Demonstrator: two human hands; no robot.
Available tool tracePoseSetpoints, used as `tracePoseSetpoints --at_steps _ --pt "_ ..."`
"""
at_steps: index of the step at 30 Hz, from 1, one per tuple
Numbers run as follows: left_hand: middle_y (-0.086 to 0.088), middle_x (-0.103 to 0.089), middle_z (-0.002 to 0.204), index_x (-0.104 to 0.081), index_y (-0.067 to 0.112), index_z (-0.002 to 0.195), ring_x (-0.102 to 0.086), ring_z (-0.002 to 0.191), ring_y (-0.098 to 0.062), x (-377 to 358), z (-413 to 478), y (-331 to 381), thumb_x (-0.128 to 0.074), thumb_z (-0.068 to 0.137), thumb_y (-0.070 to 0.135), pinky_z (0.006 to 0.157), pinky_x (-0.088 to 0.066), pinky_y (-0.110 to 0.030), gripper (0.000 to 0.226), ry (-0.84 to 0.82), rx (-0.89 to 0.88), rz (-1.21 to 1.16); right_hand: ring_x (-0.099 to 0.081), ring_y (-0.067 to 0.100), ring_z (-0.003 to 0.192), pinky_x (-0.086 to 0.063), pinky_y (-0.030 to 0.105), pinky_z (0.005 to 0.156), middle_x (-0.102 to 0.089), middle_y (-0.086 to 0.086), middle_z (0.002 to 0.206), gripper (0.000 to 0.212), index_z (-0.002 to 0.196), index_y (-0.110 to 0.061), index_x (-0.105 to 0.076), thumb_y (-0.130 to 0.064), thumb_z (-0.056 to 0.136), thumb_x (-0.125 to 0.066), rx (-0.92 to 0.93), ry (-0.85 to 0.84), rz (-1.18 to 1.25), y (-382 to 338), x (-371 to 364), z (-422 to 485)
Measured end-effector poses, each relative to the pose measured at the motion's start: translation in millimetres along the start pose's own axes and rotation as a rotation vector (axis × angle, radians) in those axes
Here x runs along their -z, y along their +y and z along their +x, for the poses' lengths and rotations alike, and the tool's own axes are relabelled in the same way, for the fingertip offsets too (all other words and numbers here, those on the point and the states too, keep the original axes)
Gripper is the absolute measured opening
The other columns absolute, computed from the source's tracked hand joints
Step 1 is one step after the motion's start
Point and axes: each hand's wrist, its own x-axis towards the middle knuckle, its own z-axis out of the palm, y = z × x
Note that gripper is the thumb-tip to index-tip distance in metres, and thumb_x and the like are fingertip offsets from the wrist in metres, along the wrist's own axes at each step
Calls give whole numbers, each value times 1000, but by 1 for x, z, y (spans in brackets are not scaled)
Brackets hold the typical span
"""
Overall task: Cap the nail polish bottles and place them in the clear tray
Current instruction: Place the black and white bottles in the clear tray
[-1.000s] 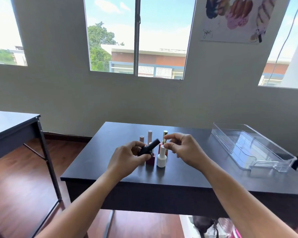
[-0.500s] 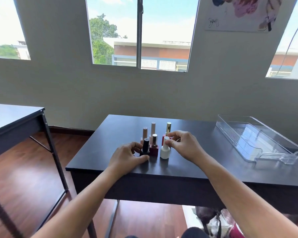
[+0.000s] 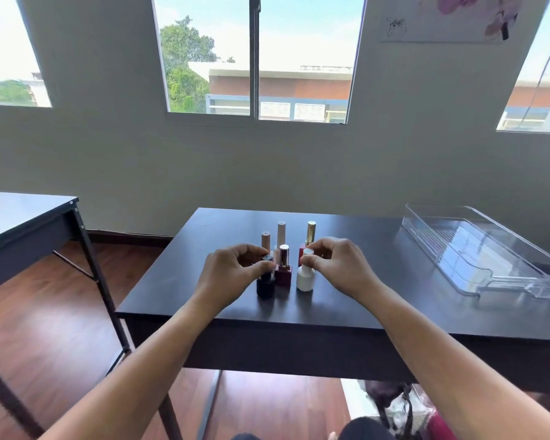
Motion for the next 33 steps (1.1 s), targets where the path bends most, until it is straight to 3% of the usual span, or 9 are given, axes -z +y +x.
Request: tracePoseSetpoints --at_steps 5,8,10,13,18,23,27,33 --pt "13 -78 80 -78 27 86 -69 77 7 0 4 11 -87 72 31 69 -47 -4 17 -21 -4 -63 -55 -5 64 -38 15 63 -63 -18 67 3 82 -23 -72 -25 83 -74 -22 -14 46 2 16 0" --pt "16 -77 77 -78 30 79 -69 72 9 -4 9 33 -87 70 30 60 -45 0 13 -65 -36 -158 -57 4 65 -47 25 66 -66 -12 68 4 82 -19 -73 -22 84 -72 -35 -19 123 4 38 0" --pt "14 -77 78 -78 29 80 -69 70 4 -11 14 53 -88 67 35 60 -48 -7 17 -106 -68 -197 -60 13 70 -50 31 63 -69 -2 73 4 81 -18 -73 -19 85 -71 -40 -5 179 7 58 1" --pt "7 -77 73 -77 28 79 -72 65 -9 -29 26 85 -87 69 31 53 -50 -15 15 -161 -141 -232 -61 13 67 -49 25 55 -71 4 74 4 83 -14 -73 -18 85 -71 -47 32 208 17 90 0" --pt "8 -76 68 -75 24 78 -74 64 -8 -76 56 137 -84 73 25 47 -50 -18 10 -250 -233 -182 -65 10 64 -48 24 52 -73 4 73 3 81 -16 -74 -19 83 -72 -104 116 139 52 152 5" --pt "10 -75 67 -75 25 76 -74 64 -8 -134 96 175 -85 71 23 53 -59 -27 11 -289 -294 -150 -63 20 68 -51 36 65 -70 9 71 3 81 -10 -73 -13 83 -72 -165 211 34 100 210 28" --pt "10 -73 62 -75 27 71 -71 58 -7 -183 130 193 -85 70 19 51 -61 -29 12 -309 -295 -145 -62 20 62 -47 14 47 -65 4 66 8 86 -1 -74 -8 83 -72 -203 283 -23 137 241 54" --pt "-2 -77 75 -76 22 72 -75 70 -15 -247 183 206 -82 70 18 54 -62 -31 7 -315 -266 -153 -65 22 73 -53 37 68 -64 -3 63 8 81 -1 -74 -7 81 -69 -265 306 -83 186 260 101"
